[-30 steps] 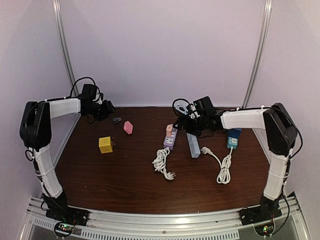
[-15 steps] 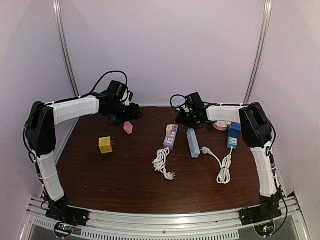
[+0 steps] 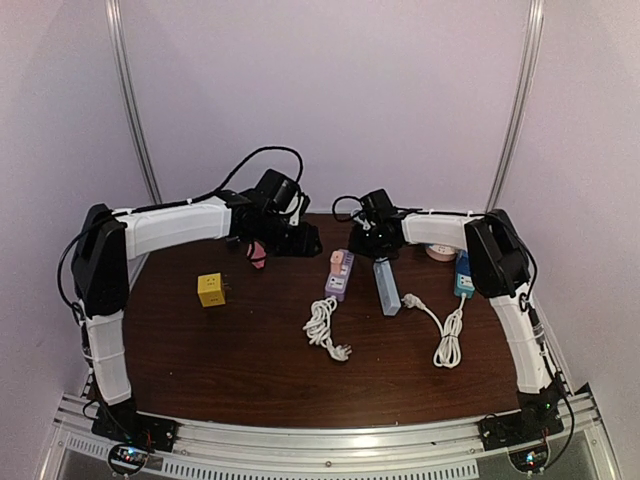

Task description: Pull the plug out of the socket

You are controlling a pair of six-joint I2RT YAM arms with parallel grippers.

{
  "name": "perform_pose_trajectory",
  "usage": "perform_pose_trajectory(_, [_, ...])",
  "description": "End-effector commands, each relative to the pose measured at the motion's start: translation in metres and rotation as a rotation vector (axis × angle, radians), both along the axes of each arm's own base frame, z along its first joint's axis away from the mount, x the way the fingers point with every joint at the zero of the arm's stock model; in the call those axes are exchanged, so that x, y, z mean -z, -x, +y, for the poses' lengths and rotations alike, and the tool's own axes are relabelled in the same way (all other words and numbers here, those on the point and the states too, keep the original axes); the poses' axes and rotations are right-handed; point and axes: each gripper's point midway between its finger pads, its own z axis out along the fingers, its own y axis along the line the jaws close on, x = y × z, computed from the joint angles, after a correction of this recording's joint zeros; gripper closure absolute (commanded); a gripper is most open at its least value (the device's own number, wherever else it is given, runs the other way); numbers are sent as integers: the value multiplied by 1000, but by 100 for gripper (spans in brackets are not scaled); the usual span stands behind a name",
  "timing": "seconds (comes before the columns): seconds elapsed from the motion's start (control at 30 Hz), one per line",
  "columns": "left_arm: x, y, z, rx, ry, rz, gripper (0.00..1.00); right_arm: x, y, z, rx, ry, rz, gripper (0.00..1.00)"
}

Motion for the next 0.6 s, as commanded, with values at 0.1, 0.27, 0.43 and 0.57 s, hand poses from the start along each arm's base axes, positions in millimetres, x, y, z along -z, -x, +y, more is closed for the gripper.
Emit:
perform_pose_trajectory(0.1, [14,3,-14,8,-37,1,35,7,59,27,-75,-80,97,69])
perform_pose_trajectory(0.27, [31,10,-22,19,-82,27,33,-7,75,31,-96,-136,88,68])
perform_pose_trajectory(0.43, [40,6,-30,50,-177,-10,33,-31,79,26,-111,-138,46,59])
perform_pose_trajectory(0.57, [48,8,-36,100,-226,0,35,-42,82,12,-97,-147,29,54])
